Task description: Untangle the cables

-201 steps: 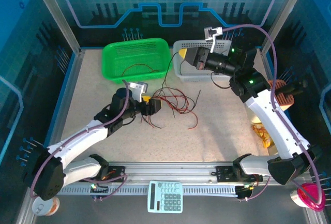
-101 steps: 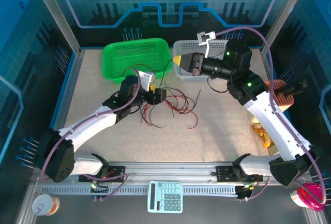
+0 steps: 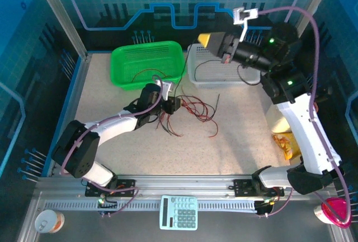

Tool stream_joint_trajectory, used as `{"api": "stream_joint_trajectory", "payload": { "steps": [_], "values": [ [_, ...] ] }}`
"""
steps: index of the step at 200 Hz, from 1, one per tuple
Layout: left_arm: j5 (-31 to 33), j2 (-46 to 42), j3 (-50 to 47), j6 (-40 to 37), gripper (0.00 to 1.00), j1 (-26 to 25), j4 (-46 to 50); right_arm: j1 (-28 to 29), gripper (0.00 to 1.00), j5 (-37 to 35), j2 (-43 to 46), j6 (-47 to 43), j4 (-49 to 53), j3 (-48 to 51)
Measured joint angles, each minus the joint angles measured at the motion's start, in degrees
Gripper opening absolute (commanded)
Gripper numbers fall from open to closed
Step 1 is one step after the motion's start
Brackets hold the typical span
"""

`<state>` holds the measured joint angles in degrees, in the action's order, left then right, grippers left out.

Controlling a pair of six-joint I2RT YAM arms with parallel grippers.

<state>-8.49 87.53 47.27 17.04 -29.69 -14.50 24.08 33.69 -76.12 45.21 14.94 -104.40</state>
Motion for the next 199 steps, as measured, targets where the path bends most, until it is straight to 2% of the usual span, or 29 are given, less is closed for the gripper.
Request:
{"api": "stream_joint_trajectory", "payload": {
  "steps": [44, 72, 91, 106, 143, 170, 199],
  "values": [
    [-0.2, 1.3, -3.5, 1.8, 0.25, 0.0, -1.4, -9.0, 0.00, -0.1, 0.7, 4.7, -6.4, -4.5],
    [-0.3, 1.3, -4.5, 2.8, 0.31, 0.0, -2.5, -13.2, 0.00, -0.6, 1.0, 8.3, -11.3, -4.5],
    [-0.4, 0.9, -5.1, 3.5, 0.42, 0.0, -2.9, -14.2, 0.00, -0.9, 1.0, 9.2, -13.2, -4.5],
    [-0.7, -0.3, -5.9, 4.4, 0.54, 0.0, -2.9, -14.5, 0.00, -1.5, 0.9, 9.2, -14.1, -4.2],
    [-1.1, -7.2, -6.3, 5.8, 0.79, -0.1, -2.3, -15.8, 0.00, -4.8, 0.3, 5.8, -14.4, -2.3],
    [-1.2, -13.3, -6.3, 7.5, 0.90, -0.1, -1.4, -16.6, 0.00, -7.6, -1.1, 3.1, -14.4, -0.8],
    [-1.2, -19.4, -6.1, 8.6, 0.97, -0.1, 1.1, -16.7, 0.00, -9.3, -3.3, 1.6, -14.4, 0.0]
  ]
}}
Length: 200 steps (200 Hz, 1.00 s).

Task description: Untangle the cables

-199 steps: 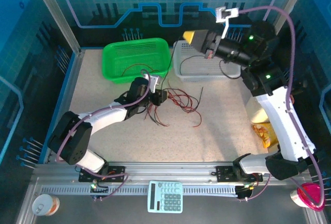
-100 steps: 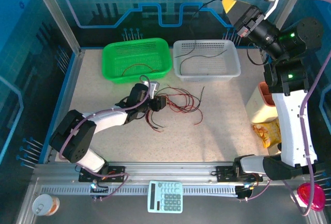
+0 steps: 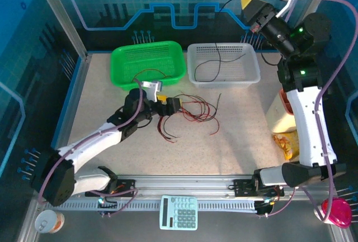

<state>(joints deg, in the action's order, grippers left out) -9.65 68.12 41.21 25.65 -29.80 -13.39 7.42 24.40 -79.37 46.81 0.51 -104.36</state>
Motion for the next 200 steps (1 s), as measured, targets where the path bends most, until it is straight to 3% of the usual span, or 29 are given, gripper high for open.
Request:
{"api": "stream_joint_trajectory", "payload": {
  "steps": [46, 130, 200],
  "values": [
    [0.6, -5.6, 1.4, 0.7, 0.99, 0.0, 3.9, 0.0, 0.00, -1.3, -4.2, -0.7, -1.2, 0.5],
    [1.7, -6.7, 2.3, 1.0, 0.99, 0.0, 8.4, 0.0, 0.00, -3.9, -12.3, -5.4, -2.7, 7.0],
    [2.3, -5.1, 2.6, 1.4, 0.99, 0.0, 8.7, 0.0, 0.00, -8.0, -35.1, -11.2, 5.0, 5.9]
  ]
}}
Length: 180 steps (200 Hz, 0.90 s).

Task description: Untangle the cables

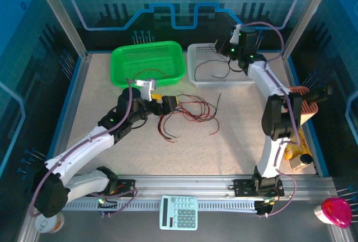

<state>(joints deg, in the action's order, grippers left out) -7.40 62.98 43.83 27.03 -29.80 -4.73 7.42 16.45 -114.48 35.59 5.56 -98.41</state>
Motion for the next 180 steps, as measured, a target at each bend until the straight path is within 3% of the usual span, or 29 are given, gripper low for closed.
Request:
{"api": "stream_joint_trajectory", "payload": {
  "steps": [33, 75, 86, 113, 127, 151, 180],
  "values": [
    [0.2, 0.2, 0.0, 0.1, 0.99, 0.0, 0.0, 0.0, 0.00, -1.7, -6.9, -1.0, 6.0, -1.2],
    [0.4, 0.4, 0.0, 0.1, 0.99, 0.0, -0.1, 0.0, 0.00, -2.0, -8.7, -1.0, 7.8, -1.5],
    [0.4, 0.6, 0.0, 0.1, 0.99, 0.0, -0.1, 0.0, 0.10, -2.2, -8.7, -1.0, 8.0, -1.6],
    [0.4, 0.9, 0.0, 0.1, 0.99, 0.0, -0.1, -0.1, 0.46, -2.8, -9.3, -1.4, 9.1, -2.8],
    [0.4, 0.8, 0.0, 0.1, 0.99, 0.0, -0.2, -0.4, 0.58, -3.0, -9.4, -1.8, 9.7, -3.1],
    [0.3, 0.8, 0.0, 0.1, 0.99, 0.0, -0.2, -1.5, 0.68, -3.2, -9.4, -2.8, 10.7, -3.4],
    [0.3, 0.8, 0.0, 0.1, 0.99, 0.0, -0.2, -3.3, 0.71, -4.1, -9.4, -3.3, 11.6, -3.4]
  ]
}}
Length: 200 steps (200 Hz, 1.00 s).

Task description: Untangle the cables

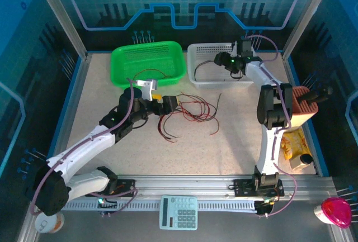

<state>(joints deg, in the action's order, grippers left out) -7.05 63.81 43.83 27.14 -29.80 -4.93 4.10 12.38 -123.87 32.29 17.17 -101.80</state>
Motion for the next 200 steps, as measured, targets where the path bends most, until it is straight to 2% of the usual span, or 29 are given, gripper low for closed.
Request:
{"api": "stream_joint_trajectory", "payload": {
  "steps": [39, 89, 147, 200],
  "values": [
    [0.4, 0.0, 0.0, 0.0, 0.99, 0.0, 0.4, -0.5, 0.72, 0.4, 2.8, -0.3, 0.0, 1.3],
    [2.2, 0.9, 0.0, 0.5, 0.99, 0.0, 3.0, 0.3, 0.72, 2.0, 14.9, -0.2, -2.9, 8.9],
    [4.3, 0.2, -1.1, 3.1, 0.99, 0.0, 5.7, 7.2, 0.72, 1.1, 34.1, -0.5, -6.3, 28.0],
    [4.3, -1.0, -1.7, 4.1, 0.99, 0.0, 8.2, 13.2, 0.71, -6.0, 47.3, -0.9, -2.1, 46.8]
  ]
}}
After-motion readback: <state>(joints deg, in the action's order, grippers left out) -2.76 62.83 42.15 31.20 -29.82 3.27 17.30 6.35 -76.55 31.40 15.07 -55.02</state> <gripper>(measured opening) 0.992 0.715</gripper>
